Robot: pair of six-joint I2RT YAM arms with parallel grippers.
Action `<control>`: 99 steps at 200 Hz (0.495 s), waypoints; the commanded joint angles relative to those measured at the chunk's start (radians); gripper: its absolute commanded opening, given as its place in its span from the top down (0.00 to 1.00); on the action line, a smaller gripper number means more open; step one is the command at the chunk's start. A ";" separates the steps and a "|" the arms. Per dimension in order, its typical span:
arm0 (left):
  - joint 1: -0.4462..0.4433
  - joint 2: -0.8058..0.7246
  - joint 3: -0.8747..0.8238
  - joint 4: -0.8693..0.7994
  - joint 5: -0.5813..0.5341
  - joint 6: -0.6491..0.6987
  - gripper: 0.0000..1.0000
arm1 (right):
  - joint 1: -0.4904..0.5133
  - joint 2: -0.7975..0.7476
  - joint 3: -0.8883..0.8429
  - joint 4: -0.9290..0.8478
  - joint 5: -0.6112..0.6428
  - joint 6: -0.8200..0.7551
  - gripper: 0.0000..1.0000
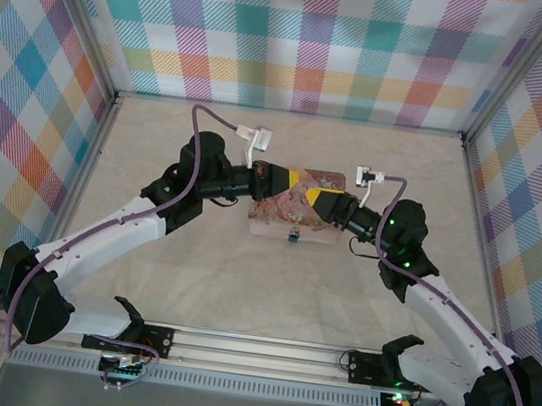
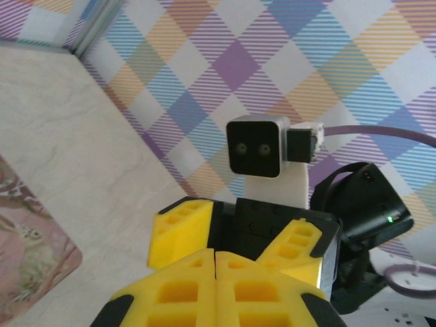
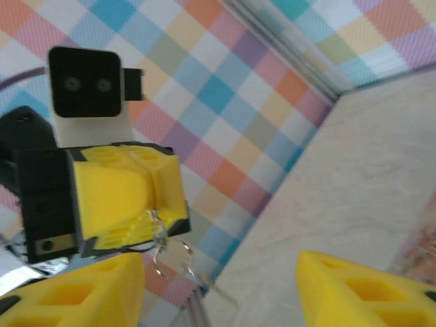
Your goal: Unlock the padlock with the key
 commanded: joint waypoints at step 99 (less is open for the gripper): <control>-0.046 -0.009 0.011 0.076 0.033 -0.009 1.00 | -0.006 0.042 0.023 0.257 -0.087 0.125 0.55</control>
